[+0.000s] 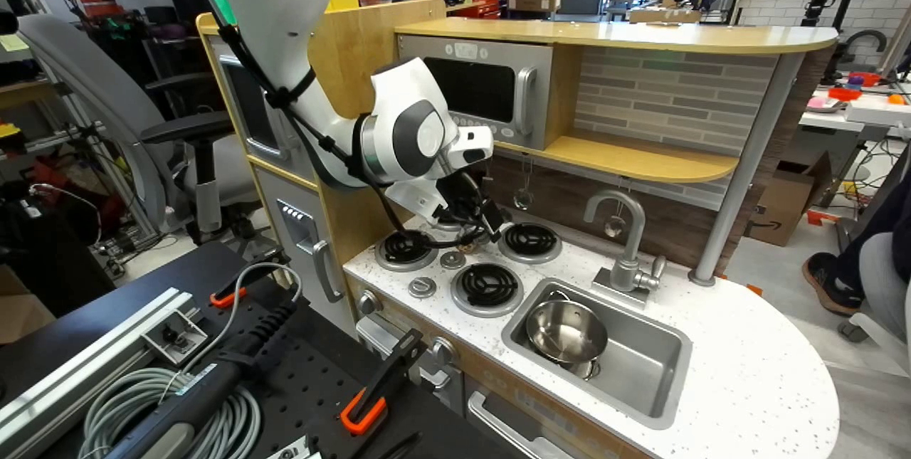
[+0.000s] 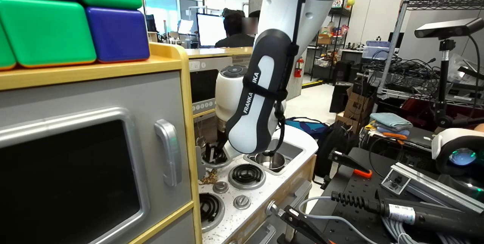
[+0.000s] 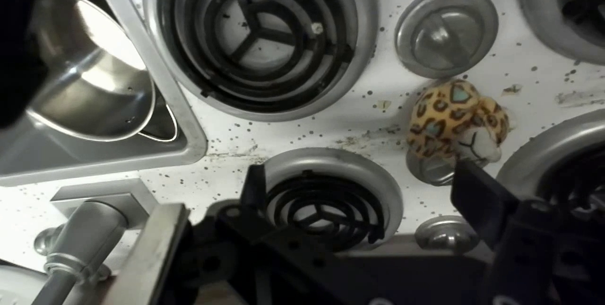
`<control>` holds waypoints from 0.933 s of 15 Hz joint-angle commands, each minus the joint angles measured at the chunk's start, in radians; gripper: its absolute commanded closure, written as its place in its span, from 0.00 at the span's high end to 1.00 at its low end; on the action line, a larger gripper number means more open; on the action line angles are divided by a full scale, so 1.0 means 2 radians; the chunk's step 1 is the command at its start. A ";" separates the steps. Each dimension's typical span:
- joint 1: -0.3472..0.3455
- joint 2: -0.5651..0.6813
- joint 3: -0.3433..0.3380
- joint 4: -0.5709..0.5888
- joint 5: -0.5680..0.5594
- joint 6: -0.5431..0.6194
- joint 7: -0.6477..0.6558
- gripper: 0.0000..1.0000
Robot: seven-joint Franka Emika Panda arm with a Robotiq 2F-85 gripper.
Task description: Take the brown object from the stove and put it in the silver pot in the sink
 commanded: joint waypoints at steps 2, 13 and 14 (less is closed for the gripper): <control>-0.001 0.043 0.014 0.050 0.049 0.003 -0.044 1.00; 0.005 0.096 0.022 0.132 0.067 -0.041 -0.054 0.99; 0.004 0.097 0.022 0.136 0.066 -0.053 -0.054 0.74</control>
